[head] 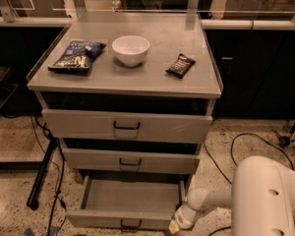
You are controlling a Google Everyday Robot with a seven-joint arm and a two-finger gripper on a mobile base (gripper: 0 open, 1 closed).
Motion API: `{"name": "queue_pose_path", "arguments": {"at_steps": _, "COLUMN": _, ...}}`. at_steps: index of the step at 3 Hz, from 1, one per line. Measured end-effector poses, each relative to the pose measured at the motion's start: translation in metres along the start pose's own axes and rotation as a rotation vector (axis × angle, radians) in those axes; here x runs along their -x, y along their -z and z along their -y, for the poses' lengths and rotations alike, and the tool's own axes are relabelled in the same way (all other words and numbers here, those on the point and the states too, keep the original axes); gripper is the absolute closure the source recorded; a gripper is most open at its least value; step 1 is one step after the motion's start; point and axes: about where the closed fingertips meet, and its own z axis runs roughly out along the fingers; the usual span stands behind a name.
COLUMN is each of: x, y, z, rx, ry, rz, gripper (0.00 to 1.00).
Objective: Close bottom drawer
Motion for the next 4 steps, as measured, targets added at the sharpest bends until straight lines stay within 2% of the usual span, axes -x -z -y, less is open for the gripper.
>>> {"name": "queue_pose_path", "arguments": {"at_steps": 1, "x": 0.0000, "y": 0.0000, "z": 0.0000, "rx": 0.000, "ry": 0.000, "rz": 0.000, "gripper": 0.53}}
{"name": "queue_pose_path", "arguments": {"at_steps": 2, "x": 0.0000, "y": -0.0001, "z": 0.0000, "rx": 0.000, "ry": 0.000, "rz": 0.000, "gripper": 0.24}}
{"name": "queue_pose_path", "arguments": {"at_steps": 3, "x": -0.0001, "y": -0.0001, "z": -0.0001, "rx": 0.000, "ry": 0.000, "rz": 0.000, "gripper": 0.00}}
{"name": "queue_pose_path", "arguments": {"at_steps": 4, "x": -0.0001, "y": -0.0001, "z": -0.0001, "rx": 0.000, "ry": 0.000, "rz": 0.000, "gripper": 0.02}}
